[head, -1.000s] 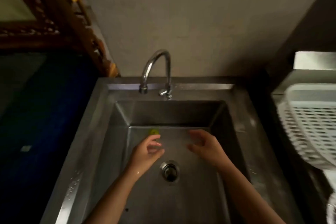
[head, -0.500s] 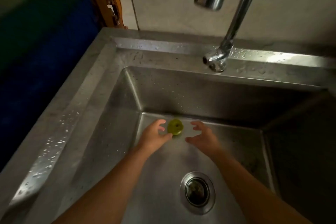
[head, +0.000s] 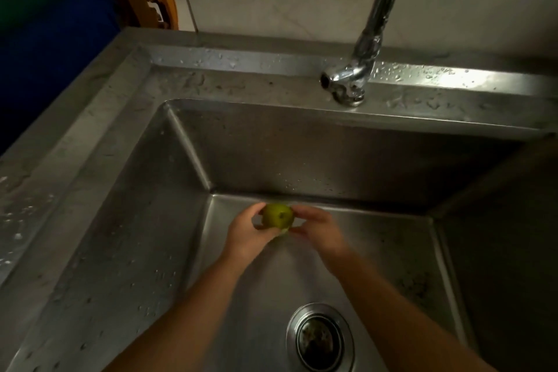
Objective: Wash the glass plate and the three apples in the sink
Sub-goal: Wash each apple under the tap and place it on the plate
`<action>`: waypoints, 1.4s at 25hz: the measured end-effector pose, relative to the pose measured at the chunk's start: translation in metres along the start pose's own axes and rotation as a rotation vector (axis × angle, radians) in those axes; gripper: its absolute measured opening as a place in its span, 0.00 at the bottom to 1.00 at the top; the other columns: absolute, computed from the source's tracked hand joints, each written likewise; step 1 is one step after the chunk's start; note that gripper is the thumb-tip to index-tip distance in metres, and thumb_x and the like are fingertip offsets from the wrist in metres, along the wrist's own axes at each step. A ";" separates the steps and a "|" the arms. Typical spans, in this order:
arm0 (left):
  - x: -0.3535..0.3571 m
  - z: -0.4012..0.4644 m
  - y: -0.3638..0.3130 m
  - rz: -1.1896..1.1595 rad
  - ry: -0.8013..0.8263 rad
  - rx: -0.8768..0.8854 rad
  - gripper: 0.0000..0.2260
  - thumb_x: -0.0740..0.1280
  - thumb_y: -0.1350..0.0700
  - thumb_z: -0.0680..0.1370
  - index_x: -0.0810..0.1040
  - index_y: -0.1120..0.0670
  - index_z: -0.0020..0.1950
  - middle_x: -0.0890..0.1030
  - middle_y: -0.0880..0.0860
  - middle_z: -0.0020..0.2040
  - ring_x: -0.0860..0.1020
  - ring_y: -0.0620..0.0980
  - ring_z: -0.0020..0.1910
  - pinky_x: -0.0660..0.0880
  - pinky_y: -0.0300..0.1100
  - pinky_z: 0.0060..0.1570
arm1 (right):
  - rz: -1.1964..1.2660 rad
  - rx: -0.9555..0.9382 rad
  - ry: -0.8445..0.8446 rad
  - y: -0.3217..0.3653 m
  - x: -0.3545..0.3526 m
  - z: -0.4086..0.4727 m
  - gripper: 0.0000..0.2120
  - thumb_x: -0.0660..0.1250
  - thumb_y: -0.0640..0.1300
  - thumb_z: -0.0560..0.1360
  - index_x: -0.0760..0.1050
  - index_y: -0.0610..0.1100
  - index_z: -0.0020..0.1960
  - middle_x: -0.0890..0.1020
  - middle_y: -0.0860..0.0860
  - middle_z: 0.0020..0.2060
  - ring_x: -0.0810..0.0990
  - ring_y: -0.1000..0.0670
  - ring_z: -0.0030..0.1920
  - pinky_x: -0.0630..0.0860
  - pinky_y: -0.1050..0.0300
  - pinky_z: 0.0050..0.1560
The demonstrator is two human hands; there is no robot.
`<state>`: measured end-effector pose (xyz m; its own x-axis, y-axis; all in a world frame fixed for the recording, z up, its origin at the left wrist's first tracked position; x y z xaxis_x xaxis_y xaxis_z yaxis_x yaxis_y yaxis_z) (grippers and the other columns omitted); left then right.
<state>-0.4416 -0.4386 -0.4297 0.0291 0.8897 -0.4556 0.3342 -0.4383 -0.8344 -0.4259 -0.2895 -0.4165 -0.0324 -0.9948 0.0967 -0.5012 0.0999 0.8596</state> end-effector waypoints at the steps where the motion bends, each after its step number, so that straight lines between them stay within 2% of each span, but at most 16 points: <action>1: -0.004 -0.006 -0.011 -0.040 -0.008 -0.005 0.27 0.75 0.64 0.64 0.74 0.59 0.62 0.78 0.55 0.57 0.78 0.48 0.42 0.74 0.34 0.46 | 0.030 0.007 0.017 0.013 -0.003 -0.010 0.21 0.49 0.20 0.71 0.69 0.26 0.61 0.78 0.38 0.51 0.81 0.54 0.30 0.78 0.64 0.31; 3: -0.015 -0.021 -0.042 -0.082 -0.037 0.035 0.26 0.76 0.63 0.65 0.74 0.60 0.62 0.77 0.56 0.57 0.76 0.45 0.38 0.72 0.26 0.39 | 0.013 0.014 0.048 0.038 -0.007 -0.031 0.21 0.51 0.24 0.72 0.72 0.33 0.61 0.78 0.46 0.45 0.79 0.52 0.33 0.78 0.61 0.34; 4: -0.023 -0.030 -0.062 -0.092 -0.048 0.068 0.26 0.76 0.63 0.65 0.75 0.61 0.61 0.77 0.58 0.57 0.77 0.47 0.40 0.72 0.27 0.40 | -0.003 0.006 0.059 0.054 -0.009 -0.042 0.21 0.51 0.25 0.73 0.73 0.36 0.60 0.78 0.47 0.45 0.78 0.50 0.37 0.77 0.59 0.37; 7: -0.045 -0.057 -0.114 -0.187 -0.002 0.061 0.27 0.75 0.64 0.66 0.73 0.61 0.63 0.78 0.60 0.58 0.79 0.52 0.51 0.77 0.44 0.54 | -0.056 -0.057 0.054 0.111 -0.015 -0.076 0.19 0.55 0.29 0.73 0.76 0.42 0.56 0.80 0.47 0.46 0.78 0.49 0.43 0.74 0.58 0.43; 9: -0.052 -0.081 -0.137 -0.405 0.084 -0.019 0.24 0.71 0.67 0.69 0.71 0.60 0.63 0.77 0.61 0.58 0.80 0.46 0.46 0.81 0.43 0.46 | -0.083 -0.131 0.047 0.145 -0.015 -0.097 0.16 0.58 0.30 0.73 0.78 0.44 0.53 0.82 0.45 0.47 0.79 0.48 0.44 0.74 0.58 0.46; 11: -0.062 -0.102 -0.160 -0.602 0.116 -0.076 0.21 0.67 0.69 0.71 0.70 0.59 0.64 0.76 0.61 0.60 0.80 0.44 0.44 0.80 0.36 0.37 | -0.042 -0.162 0.047 0.177 -0.014 -0.113 0.12 0.60 0.32 0.74 0.78 0.44 0.50 0.82 0.44 0.46 0.81 0.49 0.40 0.76 0.65 0.41; 12: -0.066 -0.110 -0.166 -0.672 0.117 -0.098 0.22 0.66 0.69 0.72 0.69 0.59 0.65 0.76 0.60 0.61 0.79 0.46 0.46 0.80 0.35 0.37 | -0.012 -0.147 0.038 0.187 -0.013 -0.117 0.11 0.61 0.33 0.74 0.77 0.45 0.49 0.83 0.45 0.44 0.81 0.51 0.38 0.76 0.67 0.37; 14: -0.073 -0.122 -0.175 -0.763 0.106 -0.119 0.17 0.66 0.68 0.73 0.73 0.58 0.61 0.76 0.59 0.61 0.79 0.48 0.47 0.81 0.38 0.40 | 0.039 -0.062 -0.044 0.200 -0.019 -0.116 0.08 0.60 0.38 0.76 0.76 0.47 0.46 0.83 0.48 0.41 0.81 0.50 0.40 0.75 0.62 0.39; 16: -0.079 -0.129 -0.183 -0.799 0.088 -0.128 0.13 0.66 0.67 0.72 0.76 0.54 0.53 0.77 0.59 0.59 0.79 0.49 0.47 0.81 0.39 0.41 | 0.057 0.036 -0.106 0.208 -0.026 -0.112 0.08 0.59 0.42 0.76 0.76 0.46 0.43 0.83 0.48 0.42 0.78 0.47 0.43 0.68 0.59 0.37; 20: -0.088 -0.132 -0.194 -0.794 0.081 -0.110 0.13 0.68 0.65 0.72 0.77 0.53 0.54 0.78 0.58 0.58 0.80 0.49 0.49 0.80 0.37 0.38 | 0.070 0.129 -0.085 0.226 -0.022 -0.113 0.09 0.57 0.41 0.76 0.74 0.42 0.42 0.82 0.48 0.40 0.76 0.53 0.35 0.62 0.61 0.32; 24: -0.092 -0.132 -0.196 -0.850 0.119 -0.118 0.17 0.69 0.59 0.70 0.77 0.52 0.58 0.84 0.52 0.52 0.83 0.48 0.48 0.79 0.36 0.38 | 0.105 -0.009 0.032 0.261 -0.007 -0.115 0.16 0.55 0.42 0.78 0.70 0.34 0.61 0.80 0.40 0.55 0.76 0.50 0.38 0.66 0.60 0.38; 27: -0.088 -0.139 -0.192 -1.015 0.199 -0.227 0.19 0.69 0.52 0.66 0.78 0.53 0.56 0.86 0.53 0.47 0.84 0.49 0.46 0.80 0.39 0.38 | -0.238 -0.158 0.126 0.251 0.004 -0.135 0.19 0.59 0.49 0.77 0.66 0.48 0.67 0.78 0.52 0.58 0.77 0.51 0.52 0.73 0.55 0.52; 28: -0.087 -0.141 -0.189 -1.057 0.221 -0.273 0.21 0.69 0.50 0.66 0.77 0.55 0.57 0.86 0.55 0.47 0.84 0.50 0.45 0.80 0.40 0.37 | -0.335 -0.229 0.215 0.242 0.014 -0.147 0.23 0.62 0.49 0.75 0.63 0.54 0.69 0.76 0.57 0.57 0.77 0.52 0.56 0.75 0.56 0.53; 31: -0.087 -0.151 -0.185 -1.068 0.292 -0.366 0.24 0.68 0.47 0.66 0.76 0.60 0.56 0.85 0.60 0.48 0.84 0.52 0.47 0.80 0.39 0.36 | -0.471 -0.455 0.427 0.223 0.041 -0.174 0.32 0.71 0.45 0.70 0.60 0.61 0.67 0.73 0.58 0.58 0.78 0.51 0.55 0.78 0.60 0.50; 33: -0.090 -0.156 -0.182 -1.103 0.288 -0.416 0.26 0.69 0.47 0.66 0.75 0.63 0.57 0.84 0.63 0.49 0.83 0.55 0.48 0.80 0.39 0.36 | -0.508 -0.534 0.370 0.226 0.045 -0.176 0.30 0.72 0.46 0.68 0.62 0.63 0.63 0.74 0.55 0.57 0.79 0.51 0.54 0.79 0.56 0.53; 35: -0.095 -0.158 -0.182 -1.136 0.257 -0.422 0.26 0.69 0.48 0.66 0.74 0.63 0.57 0.82 0.64 0.52 0.83 0.55 0.48 0.80 0.40 0.36 | -0.444 -0.533 0.346 0.227 0.046 -0.176 0.28 0.73 0.47 0.66 0.64 0.62 0.60 0.76 0.58 0.55 0.79 0.55 0.55 0.77 0.59 0.57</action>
<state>-0.3563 -0.4229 -0.1853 -0.3075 0.7587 0.5743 0.5670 0.6308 -0.5298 -0.3888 -0.3093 -0.1282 0.3905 -0.8894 -0.2377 0.0829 -0.2232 0.9712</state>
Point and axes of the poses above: each hand's wrist, its own z-axis towards the middle knuckle, its own x-axis out of the palm, y = z × x, the point moved 8 cm from there along z, towards the middle knuckle
